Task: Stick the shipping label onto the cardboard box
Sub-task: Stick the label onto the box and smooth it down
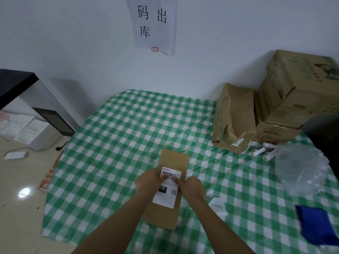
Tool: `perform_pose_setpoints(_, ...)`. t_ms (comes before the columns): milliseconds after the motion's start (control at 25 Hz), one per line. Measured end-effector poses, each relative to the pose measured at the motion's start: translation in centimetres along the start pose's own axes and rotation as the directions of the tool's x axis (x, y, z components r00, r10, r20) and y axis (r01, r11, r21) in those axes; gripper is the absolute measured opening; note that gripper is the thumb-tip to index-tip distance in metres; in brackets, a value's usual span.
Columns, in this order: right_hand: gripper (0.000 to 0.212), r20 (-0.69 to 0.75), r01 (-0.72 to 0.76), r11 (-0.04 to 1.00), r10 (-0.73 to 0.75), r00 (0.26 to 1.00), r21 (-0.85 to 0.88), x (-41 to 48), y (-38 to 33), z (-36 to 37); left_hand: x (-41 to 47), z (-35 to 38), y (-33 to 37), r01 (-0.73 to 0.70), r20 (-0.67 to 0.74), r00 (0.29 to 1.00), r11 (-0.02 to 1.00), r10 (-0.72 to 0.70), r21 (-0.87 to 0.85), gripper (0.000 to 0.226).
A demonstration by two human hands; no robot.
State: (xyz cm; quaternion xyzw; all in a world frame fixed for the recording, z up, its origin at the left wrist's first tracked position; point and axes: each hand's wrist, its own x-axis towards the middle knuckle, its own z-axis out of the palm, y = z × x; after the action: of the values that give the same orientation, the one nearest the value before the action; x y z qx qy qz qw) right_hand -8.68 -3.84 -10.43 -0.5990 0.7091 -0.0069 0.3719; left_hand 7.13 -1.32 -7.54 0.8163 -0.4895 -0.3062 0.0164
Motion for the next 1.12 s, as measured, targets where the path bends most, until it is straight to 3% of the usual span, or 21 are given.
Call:
perform_pose_setpoints(280, 0.077, -0.06, 0.006, 1.0, -0.004, 0.998, 0.025, -0.4, -0.1, 0.6, 0.9, 0.5, -1.2, -0.033, 0.002, 0.999, 0.98, 0.034, -0.194, 0.036)
perform_pose_setpoints(520, 0.056, -0.05, 0.025, 0.99, -0.033, 0.998, -0.141, -1.2, -1.0, -0.7, 0.7, 0.5, -1.1, -0.046, 0.011, 0.999, 0.991, 0.048, -0.123, 0.036)
perform_pose_setpoints(600, 0.054, -0.03, 0.025, 0.995, -0.028, 0.999, -0.1, -1.2, -0.9, -0.5, 0.5, 0.5, -0.9, -0.056, 0.013, 0.998, 0.994, 0.058, -0.092, 0.036)
perform_pose_setpoints(920, 0.063, 0.002, 0.071, 0.992, -0.072, 0.997, 0.106, -1.0, 0.5, 0.1, 0.9, 0.6, -2.5, -0.098, 0.025, 0.993, 0.939, 0.112, -0.329, 0.035)
perform_pose_setpoints(1120, 0.053, -0.018, 0.104, 0.993, -0.105, 0.994, -0.046, -2.0, 0.1, 0.3, 0.7, 0.7, -3.3, -0.096, 0.032, 0.993, 0.925, 0.115, -0.367, 0.042)
